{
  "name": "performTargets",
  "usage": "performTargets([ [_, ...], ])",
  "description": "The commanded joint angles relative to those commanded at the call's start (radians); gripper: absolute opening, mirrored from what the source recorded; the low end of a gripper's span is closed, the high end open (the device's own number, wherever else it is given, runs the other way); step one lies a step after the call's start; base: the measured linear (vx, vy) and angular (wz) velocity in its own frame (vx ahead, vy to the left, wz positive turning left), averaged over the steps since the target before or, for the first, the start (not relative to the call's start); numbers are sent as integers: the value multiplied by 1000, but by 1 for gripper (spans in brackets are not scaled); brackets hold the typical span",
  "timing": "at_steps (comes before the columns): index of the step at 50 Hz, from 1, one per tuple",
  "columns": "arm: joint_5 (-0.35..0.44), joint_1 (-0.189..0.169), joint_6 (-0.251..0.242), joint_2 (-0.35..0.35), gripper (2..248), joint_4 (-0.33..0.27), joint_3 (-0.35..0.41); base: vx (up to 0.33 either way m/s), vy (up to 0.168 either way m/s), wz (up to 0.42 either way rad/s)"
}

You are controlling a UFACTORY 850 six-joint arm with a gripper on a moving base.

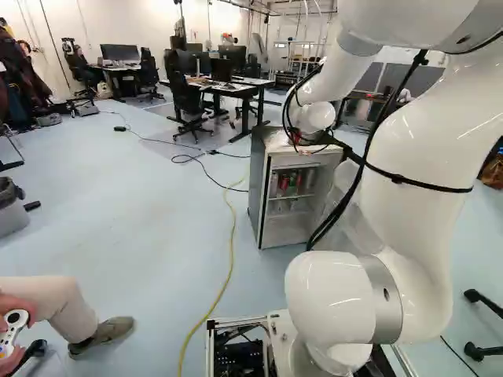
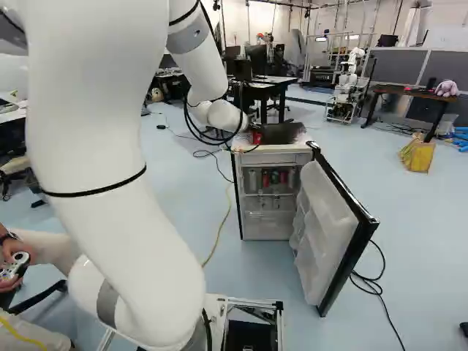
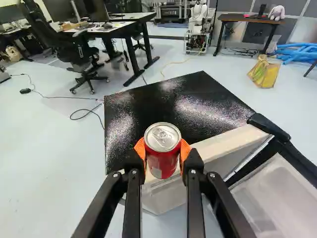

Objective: Grab a drink from the fridge

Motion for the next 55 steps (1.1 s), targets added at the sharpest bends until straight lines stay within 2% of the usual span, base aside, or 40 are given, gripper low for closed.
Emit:
performTargets([
  [33,-32,-13,0,-61,88,-78,-69,0,0,0],
  [55,-35,-21,0,-102,88,-83,-116,0,0,0],
])
